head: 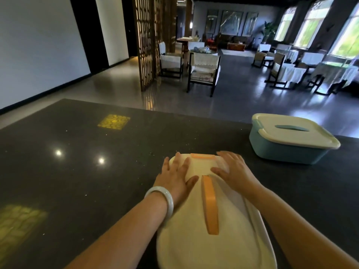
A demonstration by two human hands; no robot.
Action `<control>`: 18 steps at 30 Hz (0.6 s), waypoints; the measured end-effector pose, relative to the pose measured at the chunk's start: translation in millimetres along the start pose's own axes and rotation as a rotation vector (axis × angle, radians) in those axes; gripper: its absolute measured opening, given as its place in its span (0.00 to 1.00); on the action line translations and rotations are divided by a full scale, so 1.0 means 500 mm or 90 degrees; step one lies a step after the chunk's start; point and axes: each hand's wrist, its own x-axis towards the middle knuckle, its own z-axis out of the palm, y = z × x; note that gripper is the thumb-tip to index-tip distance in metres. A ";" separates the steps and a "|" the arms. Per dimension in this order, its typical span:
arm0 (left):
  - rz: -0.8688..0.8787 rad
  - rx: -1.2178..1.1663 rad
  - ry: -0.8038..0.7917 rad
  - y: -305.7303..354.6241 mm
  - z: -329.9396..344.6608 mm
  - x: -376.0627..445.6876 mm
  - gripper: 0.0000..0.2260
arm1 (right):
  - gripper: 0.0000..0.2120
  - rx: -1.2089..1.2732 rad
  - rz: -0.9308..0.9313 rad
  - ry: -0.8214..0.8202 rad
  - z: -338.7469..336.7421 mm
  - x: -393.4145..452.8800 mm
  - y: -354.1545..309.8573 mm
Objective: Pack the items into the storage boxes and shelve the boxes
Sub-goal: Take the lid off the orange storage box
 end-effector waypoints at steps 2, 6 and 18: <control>0.003 0.007 0.002 -0.002 0.002 0.002 0.31 | 0.28 0.010 -0.001 -0.069 0.009 0.056 -0.005; 0.008 -0.007 -0.001 -0.008 0.010 0.012 0.32 | 0.10 0.039 0.006 -0.072 0.026 0.107 0.000; 0.005 -0.027 0.007 -0.006 0.017 0.016 0.31 | 0.13 0.076 0.084 -0.056 0.027 0.126 -0.006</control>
